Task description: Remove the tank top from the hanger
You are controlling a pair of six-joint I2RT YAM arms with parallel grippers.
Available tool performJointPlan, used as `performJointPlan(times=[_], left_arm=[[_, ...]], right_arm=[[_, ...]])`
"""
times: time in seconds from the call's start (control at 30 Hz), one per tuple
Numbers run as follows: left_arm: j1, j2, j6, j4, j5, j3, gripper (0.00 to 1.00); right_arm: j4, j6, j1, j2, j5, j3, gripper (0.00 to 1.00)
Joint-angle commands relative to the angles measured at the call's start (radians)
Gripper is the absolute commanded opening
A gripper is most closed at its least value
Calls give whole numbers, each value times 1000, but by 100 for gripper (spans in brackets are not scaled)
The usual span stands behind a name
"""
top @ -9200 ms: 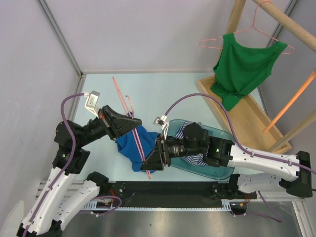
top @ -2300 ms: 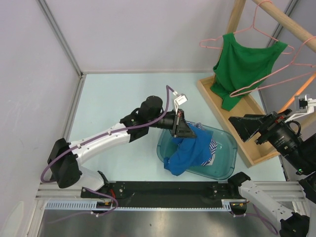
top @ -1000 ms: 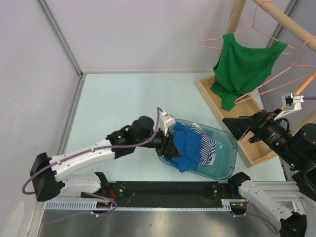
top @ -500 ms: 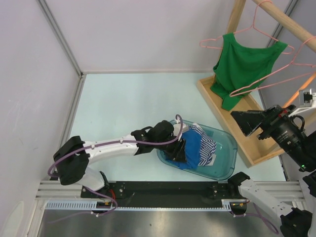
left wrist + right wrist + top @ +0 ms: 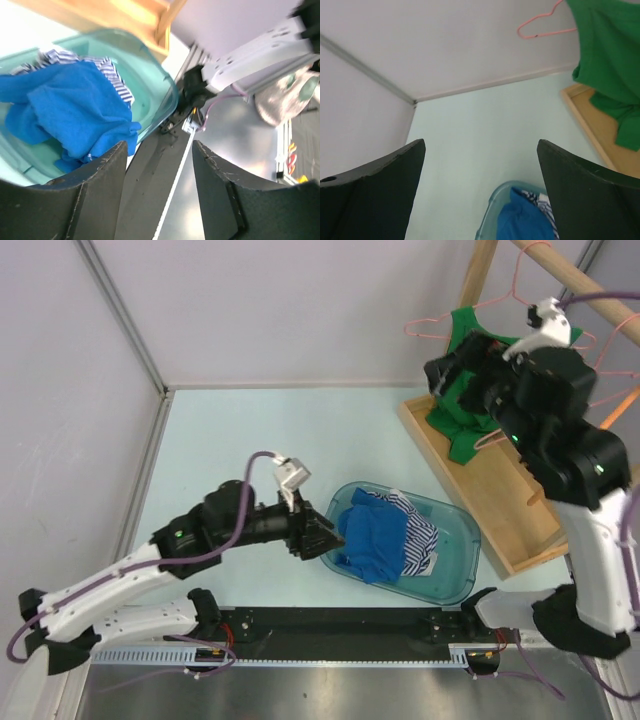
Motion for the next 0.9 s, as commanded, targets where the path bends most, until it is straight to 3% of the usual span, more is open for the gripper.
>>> performJointPlan(times=[0.0,0.17,0.27,0.43,0.7,0.87], left_arm=[[-2,-137,-32,-116,-82,-19,60],[-2,-252,-62,-183,-127,-51,60],[-2,-304,-71,-212,-139,-66,60],[-2,-338,-62,-263,-170,-66,61],[-2,-283,-13,-277,-170,-28,62],[-2,-280,-2,-278,-174,-25,62]], right_arm=[[129,-25,-61,155,216,57,100],[310,31,-147,284,279,66,99],[410,-14,-154,358,328,86,90],[438,-90,-158,461,463,201,89],[439,-24,-229,553,550,248,88],[429,6,-273,600,514,288,87]])
